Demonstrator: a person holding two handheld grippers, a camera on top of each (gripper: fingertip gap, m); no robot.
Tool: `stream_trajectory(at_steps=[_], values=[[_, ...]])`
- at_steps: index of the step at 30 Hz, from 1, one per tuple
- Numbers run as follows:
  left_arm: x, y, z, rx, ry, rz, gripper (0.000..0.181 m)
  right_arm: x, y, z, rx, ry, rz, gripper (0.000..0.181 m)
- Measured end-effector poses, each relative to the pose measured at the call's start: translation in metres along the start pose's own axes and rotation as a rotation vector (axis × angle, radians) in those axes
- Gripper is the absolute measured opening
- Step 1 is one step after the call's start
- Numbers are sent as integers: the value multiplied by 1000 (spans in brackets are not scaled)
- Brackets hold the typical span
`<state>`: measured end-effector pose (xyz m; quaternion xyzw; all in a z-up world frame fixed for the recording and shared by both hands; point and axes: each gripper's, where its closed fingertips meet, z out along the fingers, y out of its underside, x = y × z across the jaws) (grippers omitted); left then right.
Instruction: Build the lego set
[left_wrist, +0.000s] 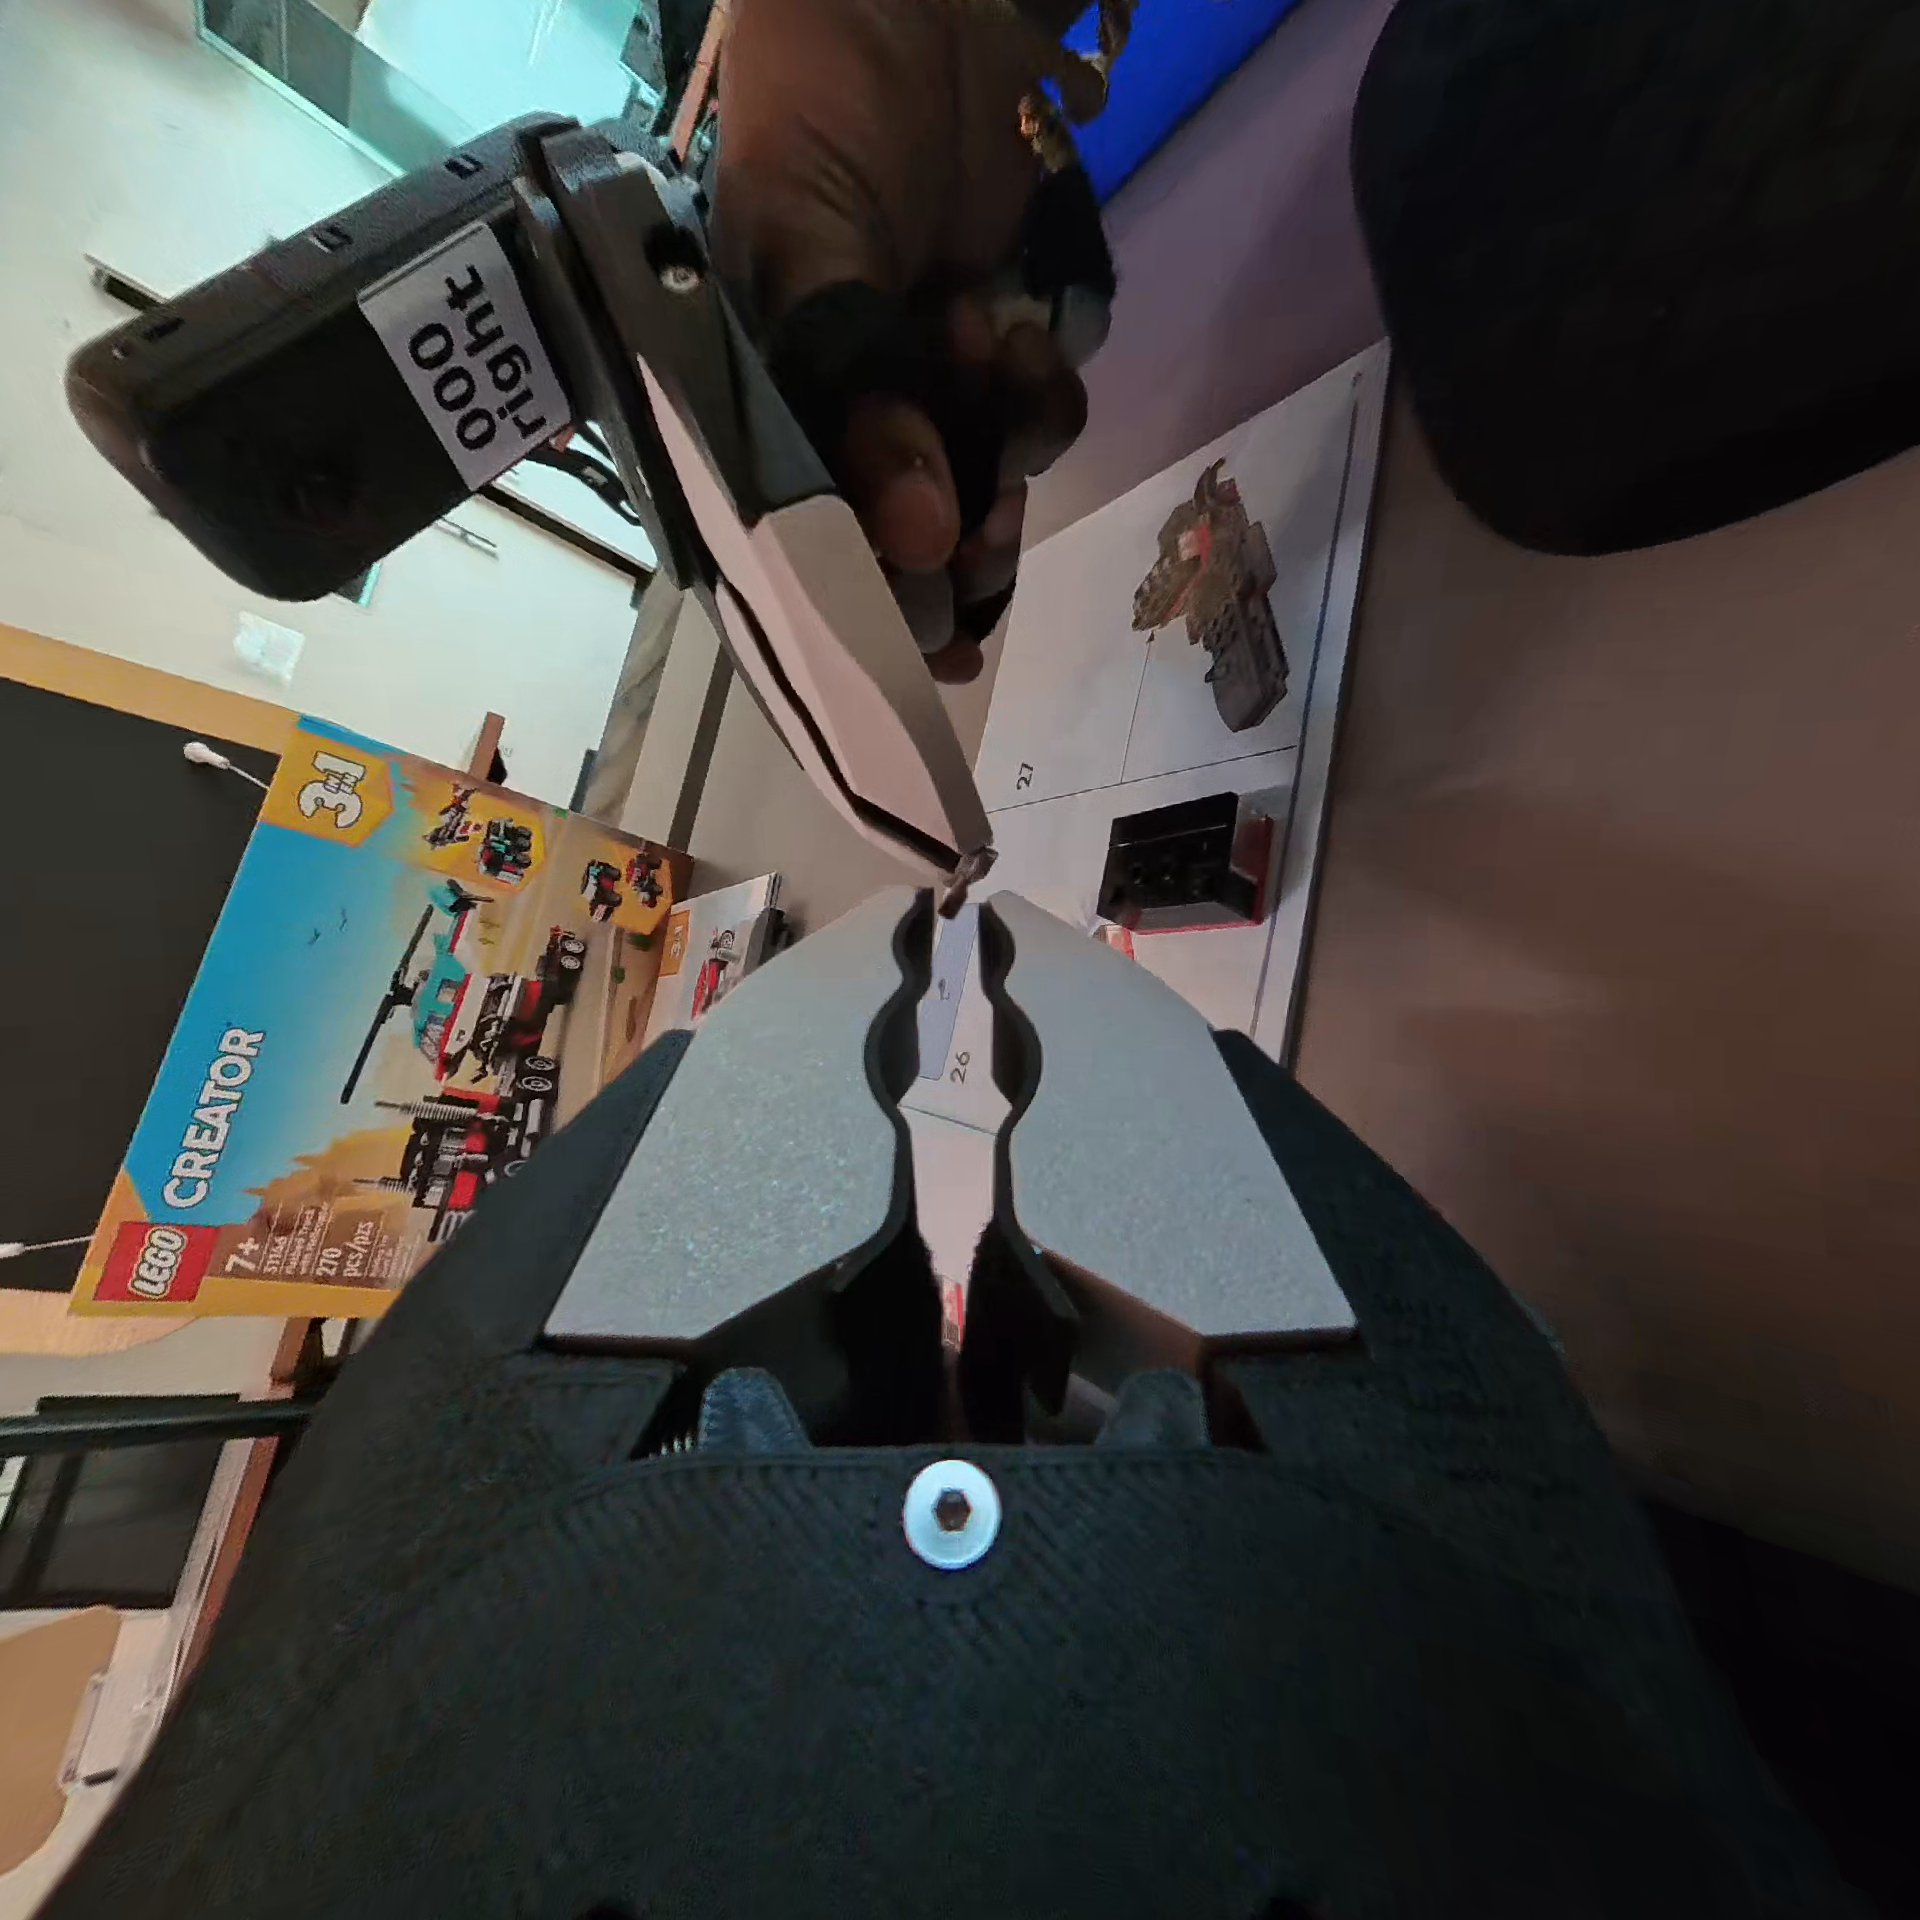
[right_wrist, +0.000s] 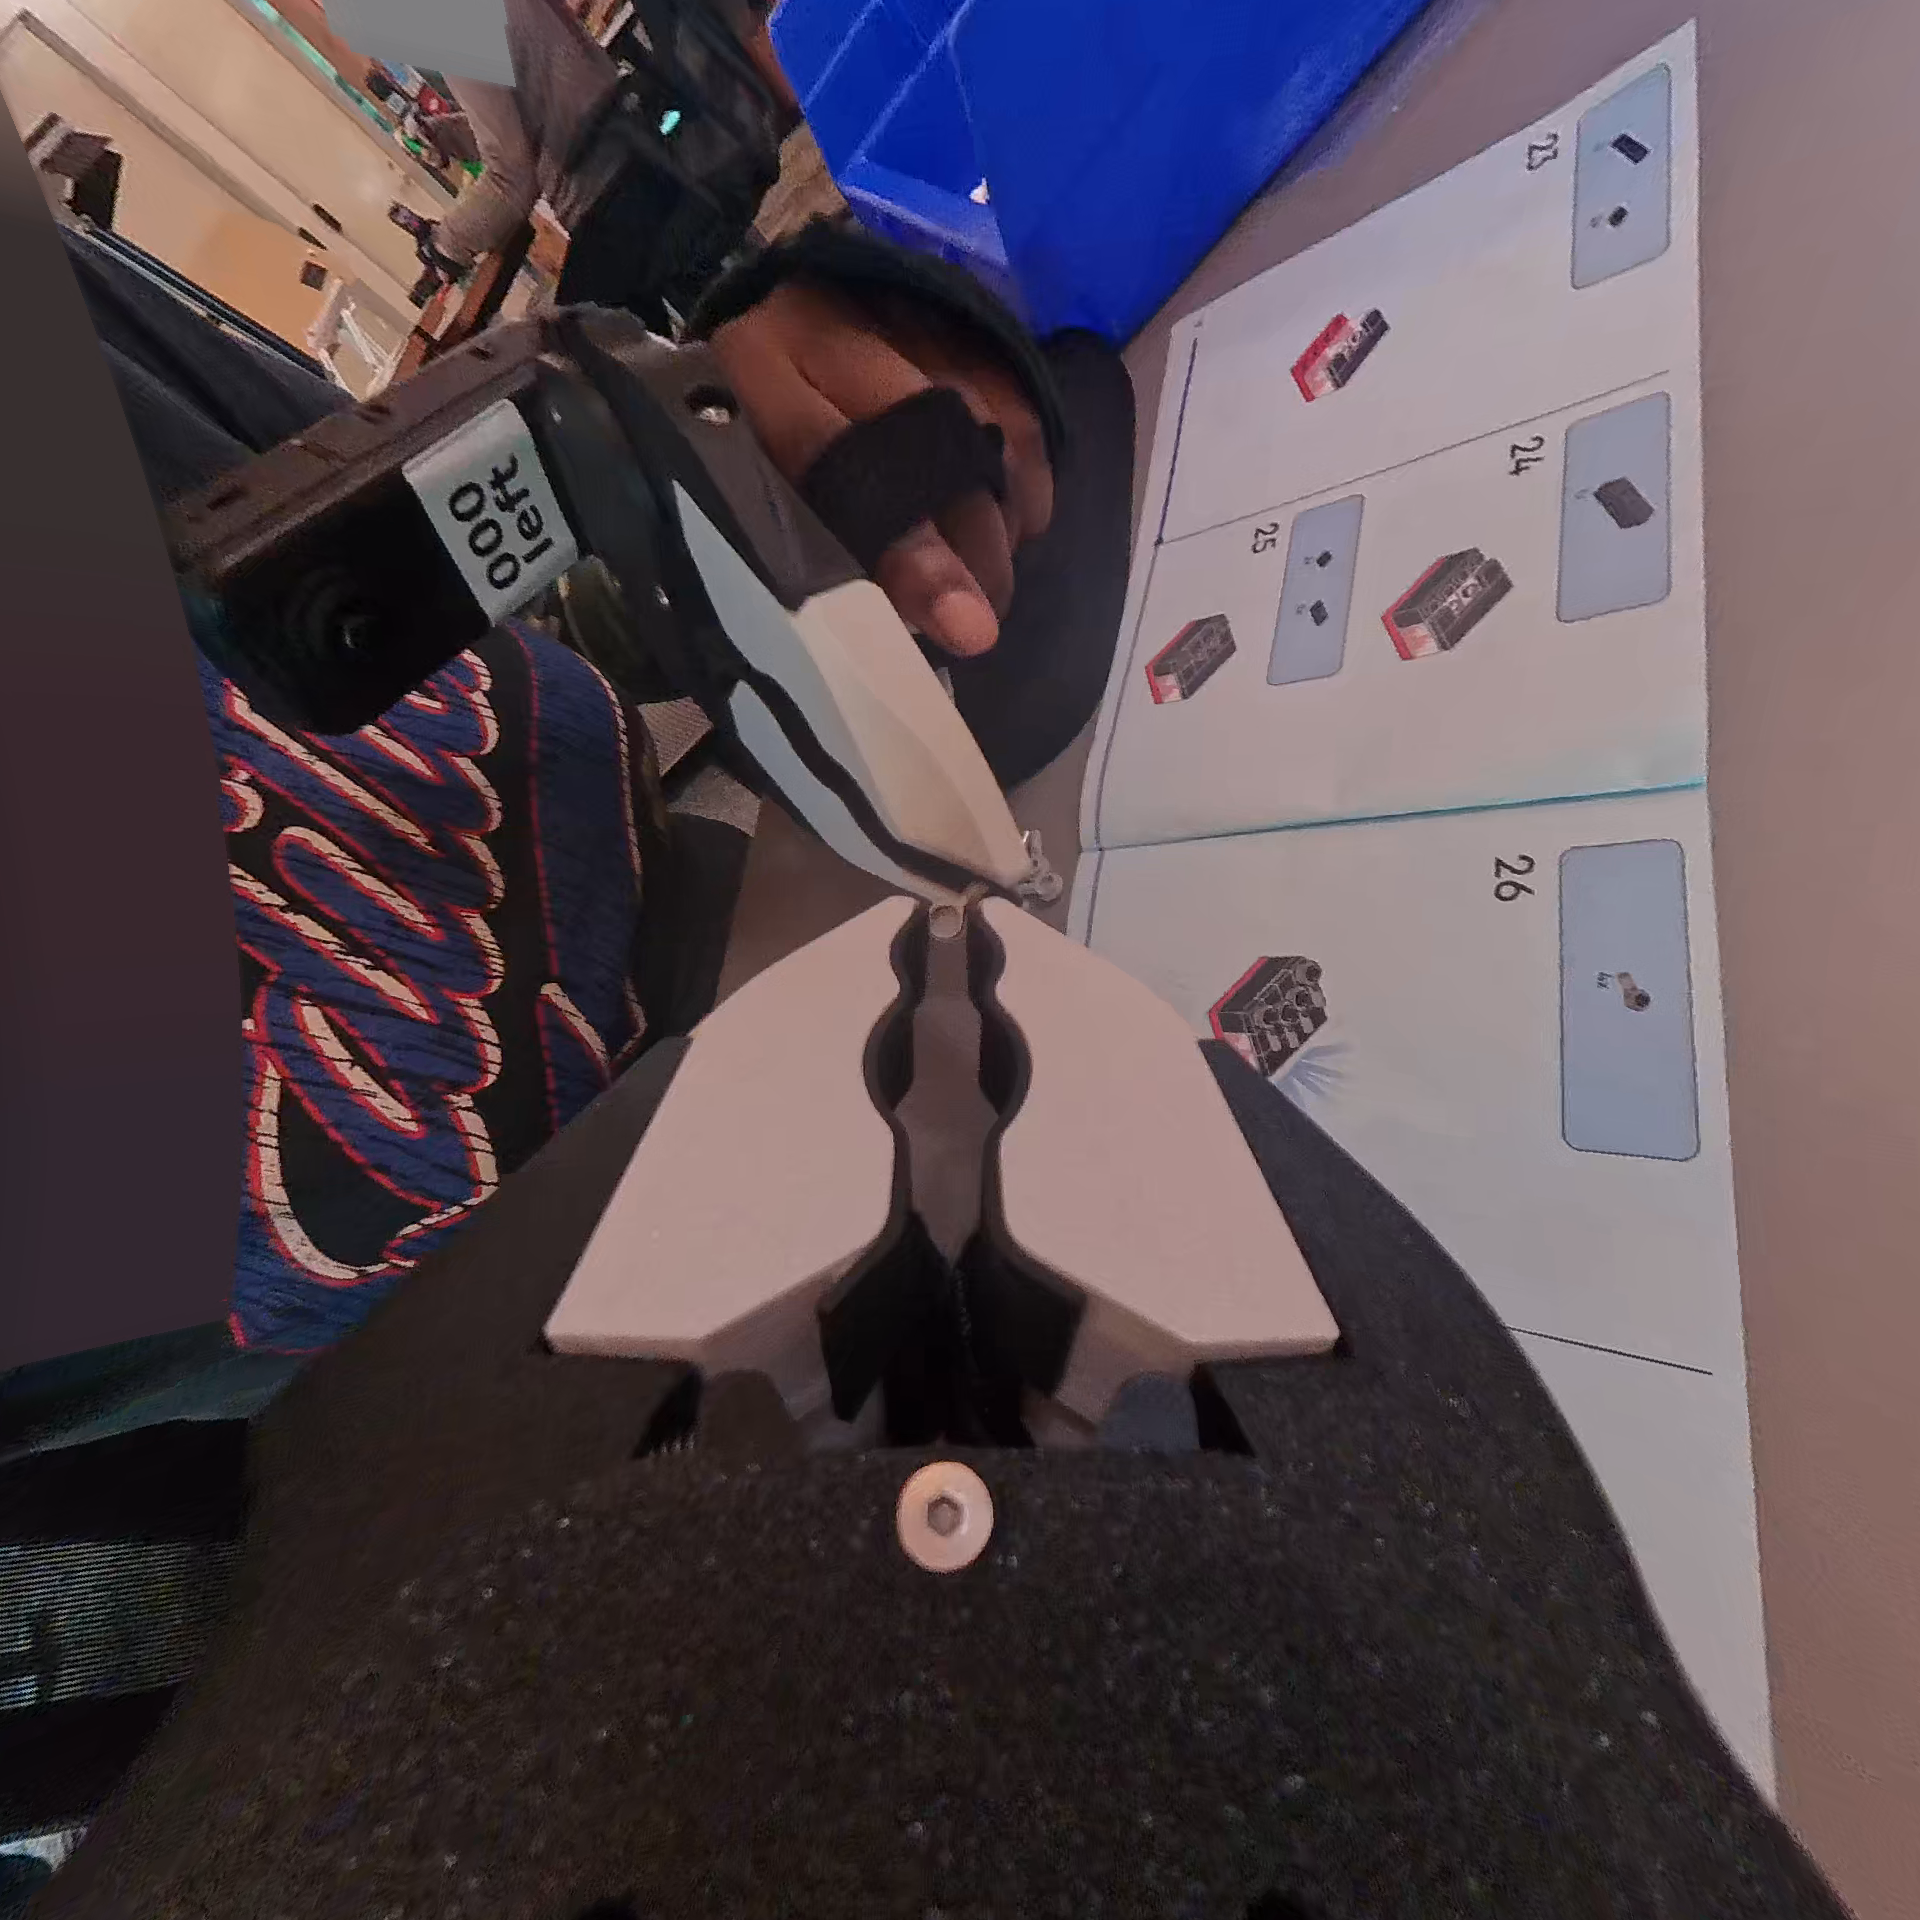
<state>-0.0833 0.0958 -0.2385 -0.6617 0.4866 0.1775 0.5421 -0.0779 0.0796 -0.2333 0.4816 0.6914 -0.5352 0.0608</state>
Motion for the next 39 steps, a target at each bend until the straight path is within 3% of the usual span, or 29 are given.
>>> stream_trajectory(at_steps=[4,6,9,12,14,21,29,32,36,39], values=[[0,1,2,-19,-3,-46,3,-1,-1,-1,0,21,-14,7],[-7,2,1,-22,-34,-183,3,0,-12,-5,85,54,-45,7],[-32,4,-4,57,-151,-616,3,4,-48,-21,367,225,-171,16],[-58,-5,-13,292,-185,-1120,3,-4,-73,-30,631,460,-327,17],[-66,-8,-15,389,-176,-1290,3,-10,-80,-27,704,565,-390,17],[-67,-5,-16,345,-285,-1215,3,-6,-82,-25,714,691,-397,11],[-67,-10,-17,273,-344,-1028,3,-9,-80,-25,701,661,-425,6],[-64,-20,-21,332,-221,-992,9,-16,-76,-28,615,611,-515,6],[-62,-31,-43,511,44,-1019,10,-21,-63,-33,402,524,-634,6],[-60,-34,-49,490,62,-827,10,-29,-57,-30,383,318,-508,6]])
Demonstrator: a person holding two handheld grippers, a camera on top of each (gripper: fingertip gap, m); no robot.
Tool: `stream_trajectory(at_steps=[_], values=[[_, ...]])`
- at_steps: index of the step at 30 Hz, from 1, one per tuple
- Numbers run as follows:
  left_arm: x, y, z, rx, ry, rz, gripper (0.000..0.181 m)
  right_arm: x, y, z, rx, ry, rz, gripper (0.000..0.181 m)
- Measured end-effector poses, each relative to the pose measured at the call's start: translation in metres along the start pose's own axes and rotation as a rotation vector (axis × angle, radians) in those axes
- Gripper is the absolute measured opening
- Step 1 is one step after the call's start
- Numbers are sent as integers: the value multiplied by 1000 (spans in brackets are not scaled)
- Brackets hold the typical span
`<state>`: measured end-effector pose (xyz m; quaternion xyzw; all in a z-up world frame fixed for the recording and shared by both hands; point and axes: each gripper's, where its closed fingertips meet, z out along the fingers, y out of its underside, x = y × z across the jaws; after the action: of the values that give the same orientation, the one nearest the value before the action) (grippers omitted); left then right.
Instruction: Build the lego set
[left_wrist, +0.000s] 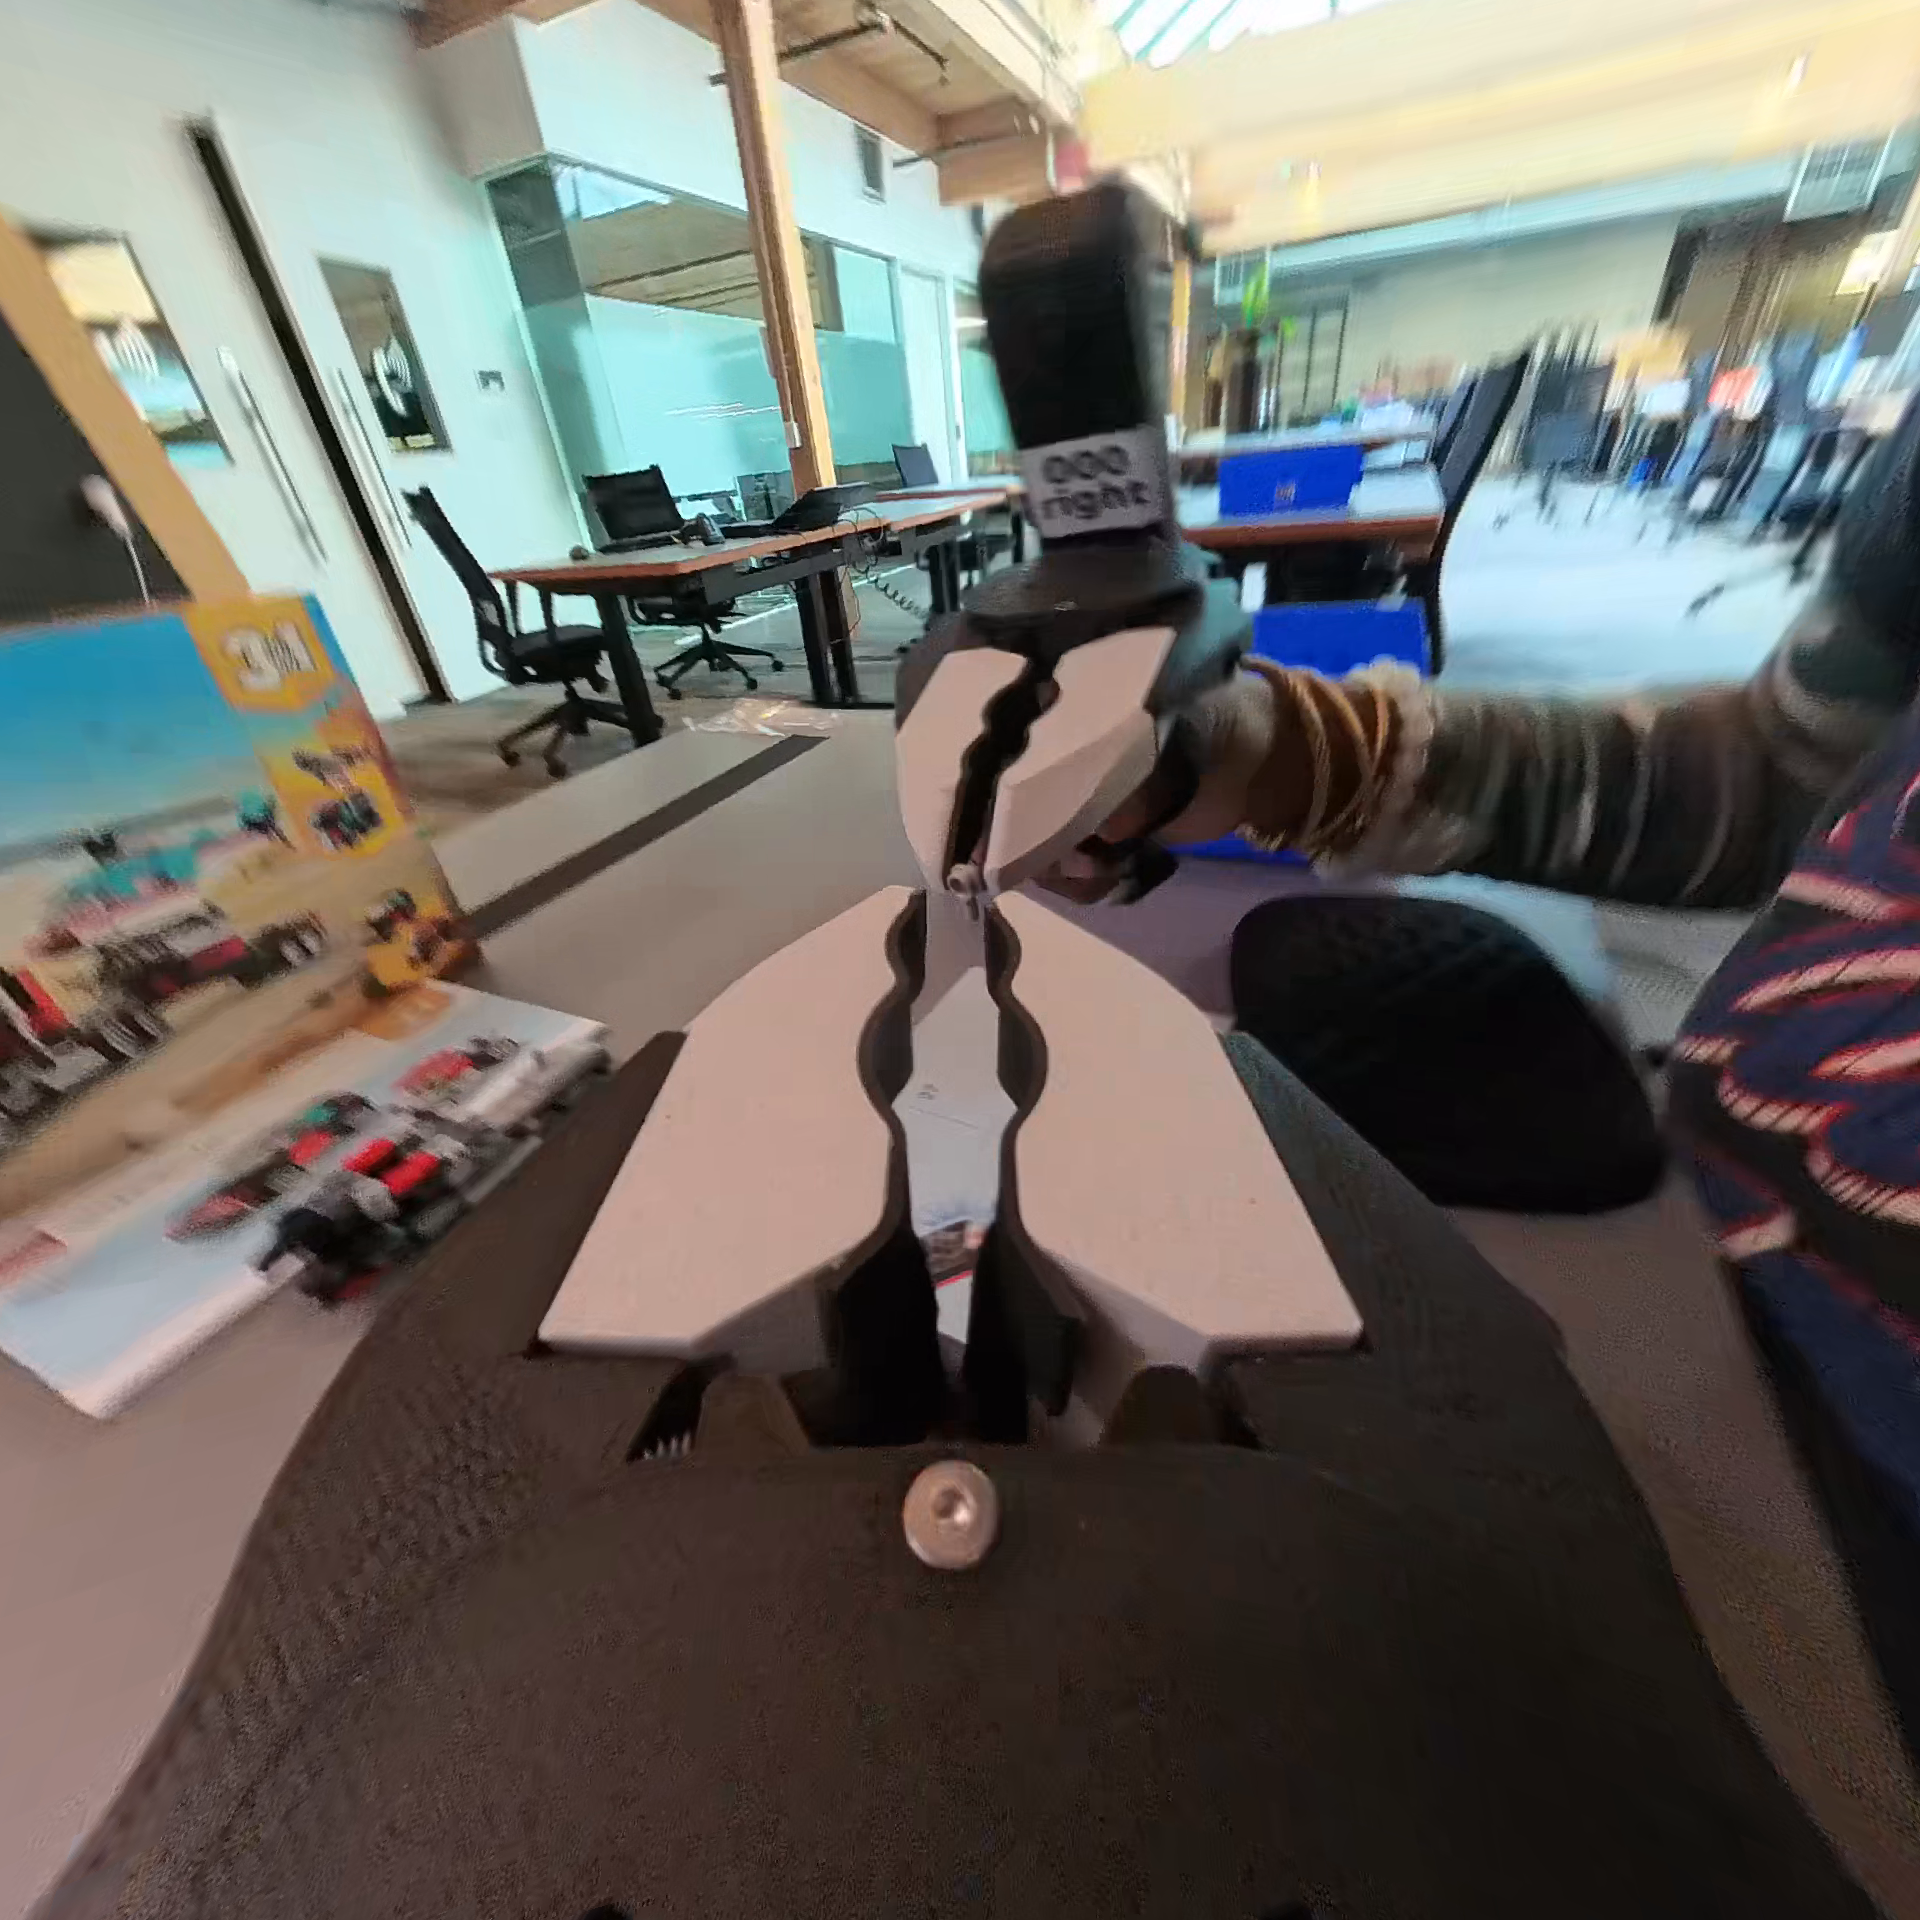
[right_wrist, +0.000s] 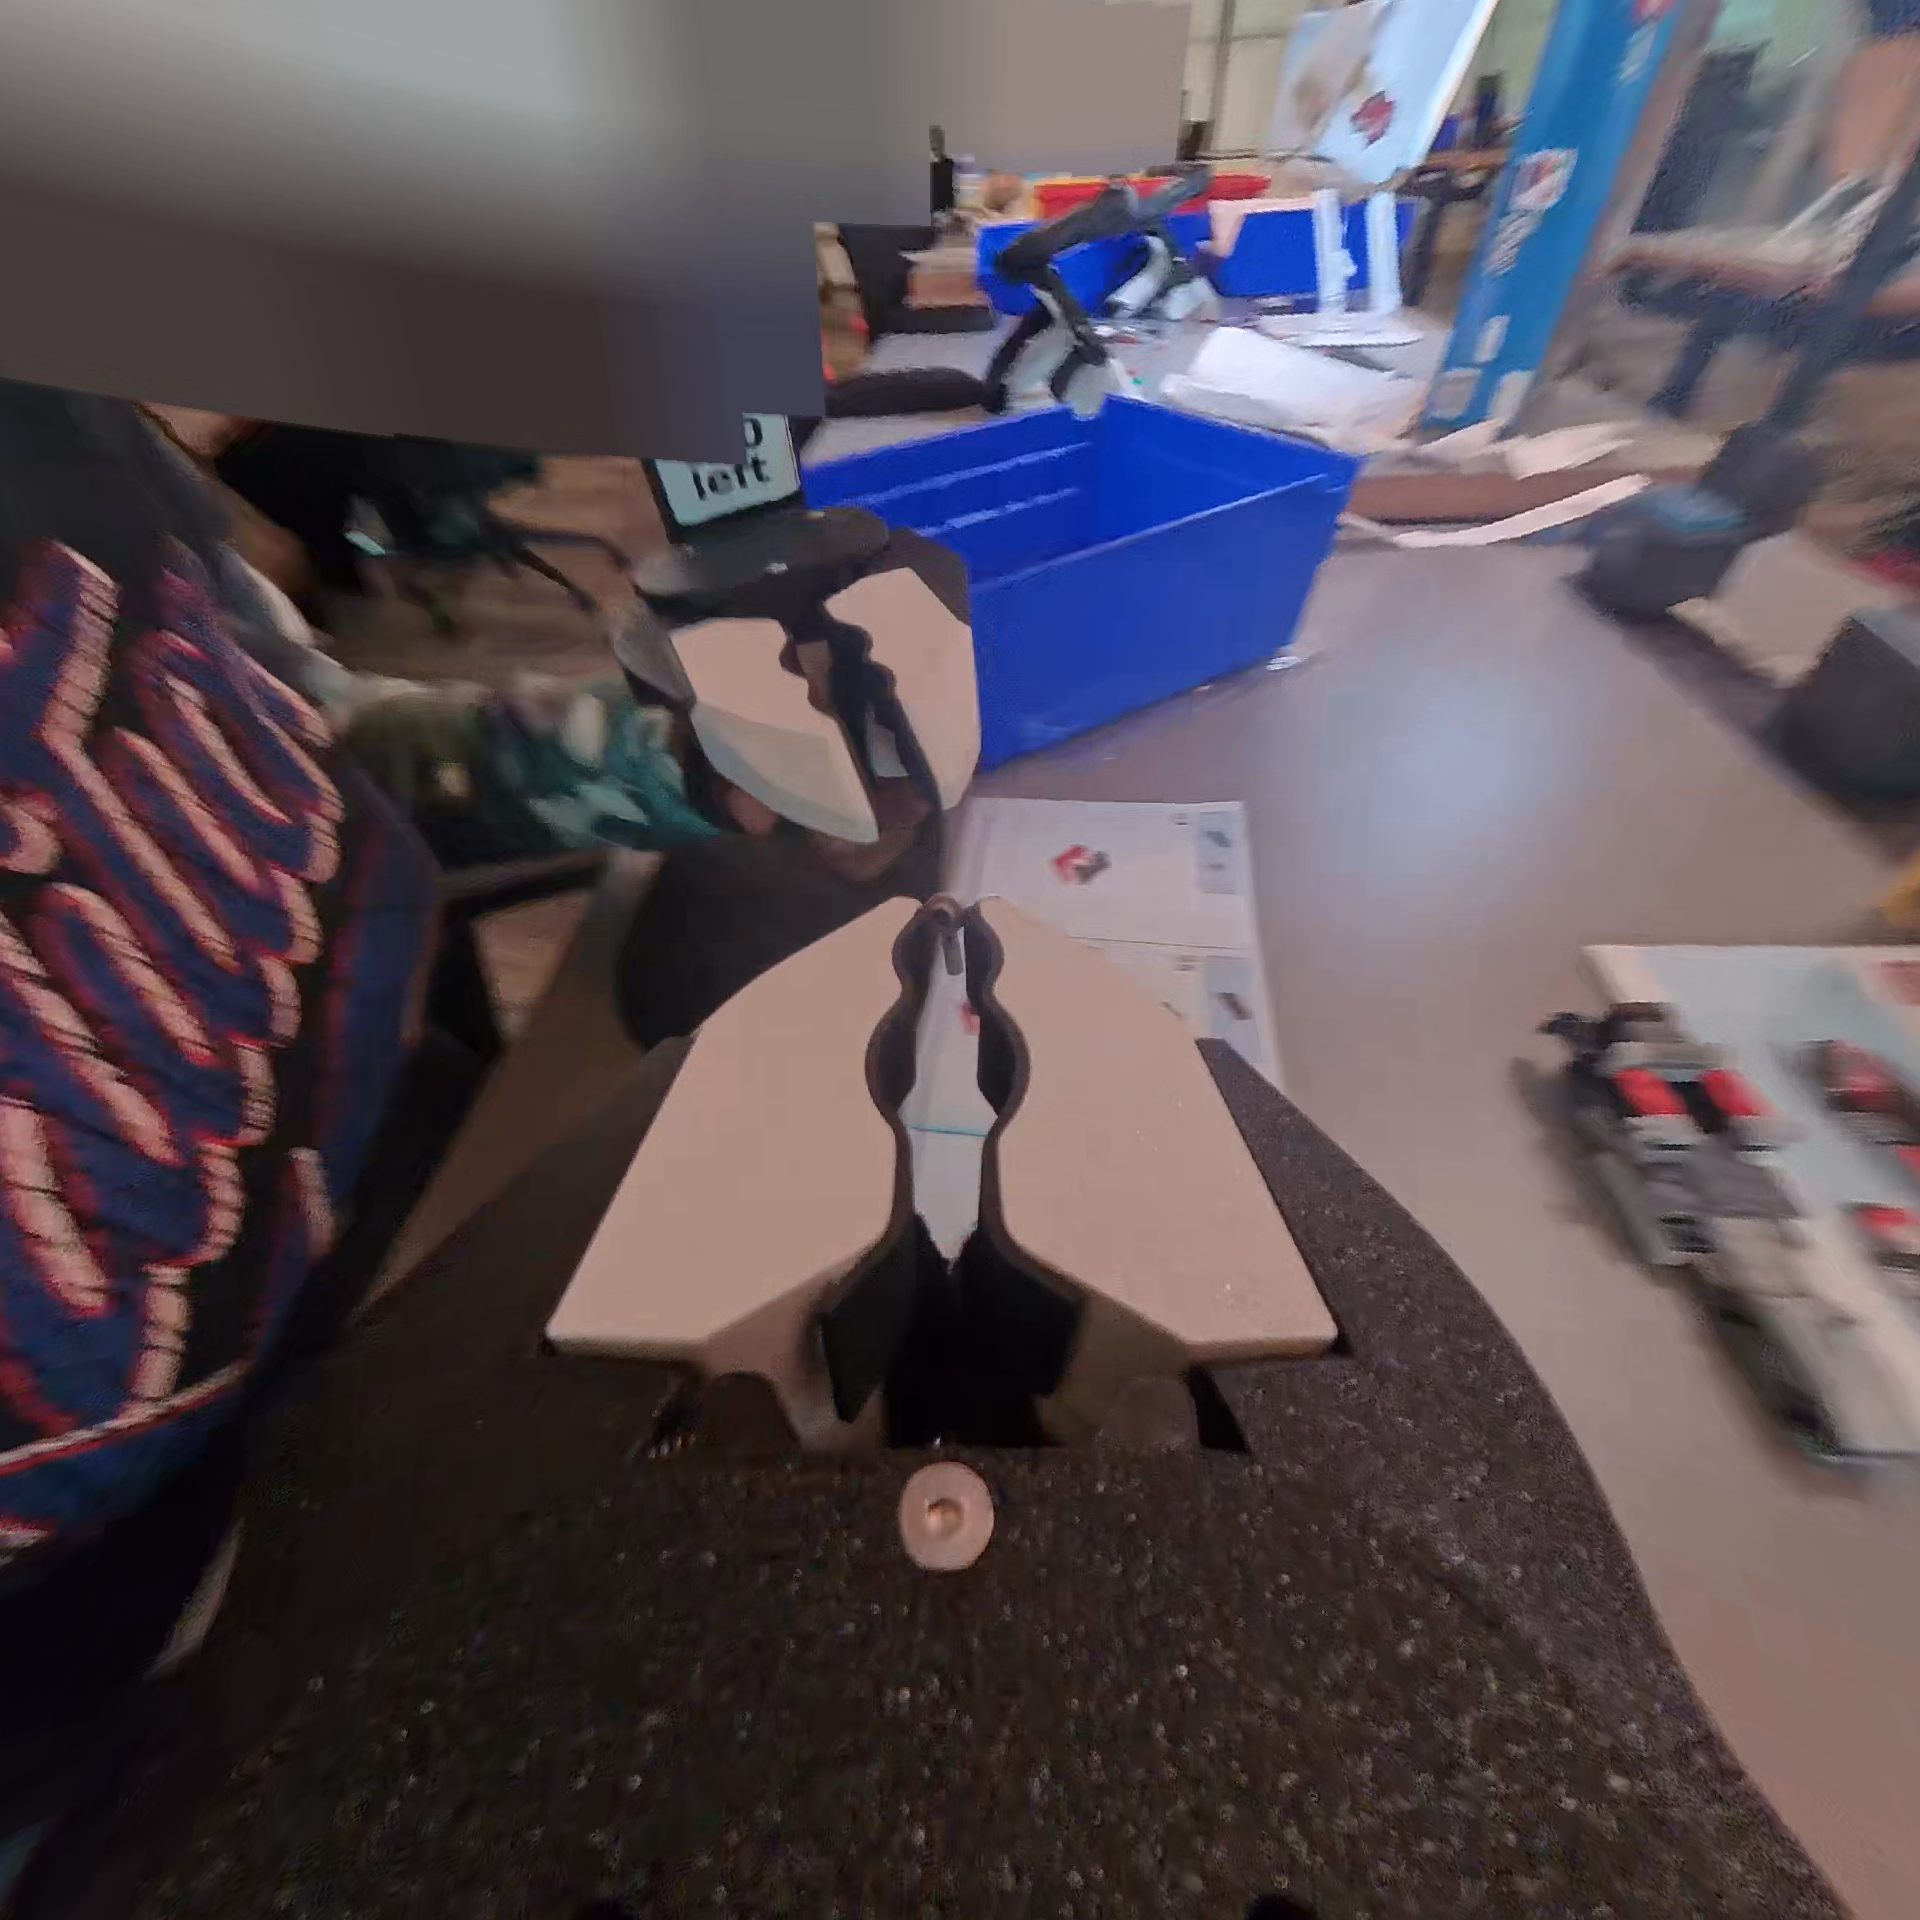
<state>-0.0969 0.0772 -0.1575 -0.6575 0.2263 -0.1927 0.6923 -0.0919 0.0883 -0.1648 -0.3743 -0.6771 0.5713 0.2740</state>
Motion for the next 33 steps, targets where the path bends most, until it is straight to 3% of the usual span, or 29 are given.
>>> stream_trajectory(at_steps=[4,8,33], values=[[7,1,10,-62,-17,258,14,-5,-4,0,102,-161,283,6],[8,3,15,-75,-35,339,11,-9,-5,-1,163,-269,444,6],[18,12,15,-84,70,267,8,-20,5,2,62,-380,491,6]])
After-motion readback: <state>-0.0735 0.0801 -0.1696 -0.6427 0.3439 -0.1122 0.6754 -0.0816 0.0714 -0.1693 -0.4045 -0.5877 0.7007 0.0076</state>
